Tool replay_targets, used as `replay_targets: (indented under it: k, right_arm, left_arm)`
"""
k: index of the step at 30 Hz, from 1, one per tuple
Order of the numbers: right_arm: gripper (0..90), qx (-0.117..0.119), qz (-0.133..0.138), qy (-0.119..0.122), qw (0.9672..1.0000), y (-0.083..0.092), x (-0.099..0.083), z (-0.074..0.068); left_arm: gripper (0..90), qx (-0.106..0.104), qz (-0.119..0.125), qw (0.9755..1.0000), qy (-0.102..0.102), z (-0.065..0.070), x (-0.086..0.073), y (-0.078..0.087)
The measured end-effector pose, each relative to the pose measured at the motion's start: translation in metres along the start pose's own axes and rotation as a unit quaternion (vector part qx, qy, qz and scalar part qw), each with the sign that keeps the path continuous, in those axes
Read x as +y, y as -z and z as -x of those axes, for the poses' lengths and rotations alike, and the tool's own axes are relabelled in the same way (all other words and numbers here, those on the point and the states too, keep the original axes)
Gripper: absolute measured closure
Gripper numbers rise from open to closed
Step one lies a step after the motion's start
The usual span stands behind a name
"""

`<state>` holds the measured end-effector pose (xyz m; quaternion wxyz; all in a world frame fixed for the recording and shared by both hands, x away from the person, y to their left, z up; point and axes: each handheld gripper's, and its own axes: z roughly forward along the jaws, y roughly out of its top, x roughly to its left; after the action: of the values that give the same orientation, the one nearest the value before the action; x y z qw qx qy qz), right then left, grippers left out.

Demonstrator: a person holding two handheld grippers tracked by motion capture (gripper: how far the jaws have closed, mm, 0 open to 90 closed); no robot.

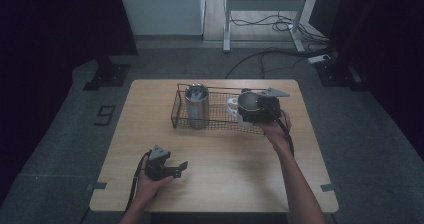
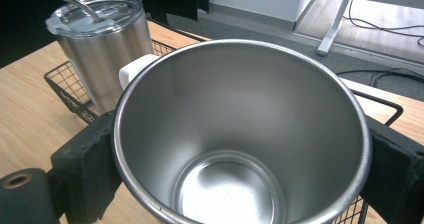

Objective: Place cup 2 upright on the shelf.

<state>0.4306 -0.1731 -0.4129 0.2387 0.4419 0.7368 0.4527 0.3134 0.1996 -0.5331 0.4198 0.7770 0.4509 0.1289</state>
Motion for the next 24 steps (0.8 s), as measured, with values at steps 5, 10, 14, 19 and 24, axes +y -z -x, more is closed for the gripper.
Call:
replay_targets:
  k: [5,10,14,19,24]
  right_arm:
    - [6.5,-0.001,-0.002,-0.005,1.0,-0.005,0.0,0.004]
    - [6.5,-0.002,-0.001,-0.003,1.0,-0.007,0.005,0.005]
    - [6.6,-0.005,-0.003,-0.001,1.0,-0.01,0.008,0.006]
    - [6.5,-0.009,-0.005,-0.001,0.9999,-0.015,0.012,0.009]
    - [6.5,-0.009,-0.006,-0.003,0.9999,-0.022,0.015,0.013]
  left_arm:
    - [14.2,-0.001,0.0,1.0,0.0,0.0,0.0,0.0]
    - [14.2,0.0,0.0,1.0,0.0,0.0,0.0,0.0]
    - [14.2,-0.001,0.001,1.0,0.0,0.0,0.0,0.001]
    - [14.2,-0.003,0.0,1.0,0.001,0.0,-0.001,0.001]
    - [14.2,-0.003,-0.002,1.0,0.002,-0.001,-0.001,0.001]
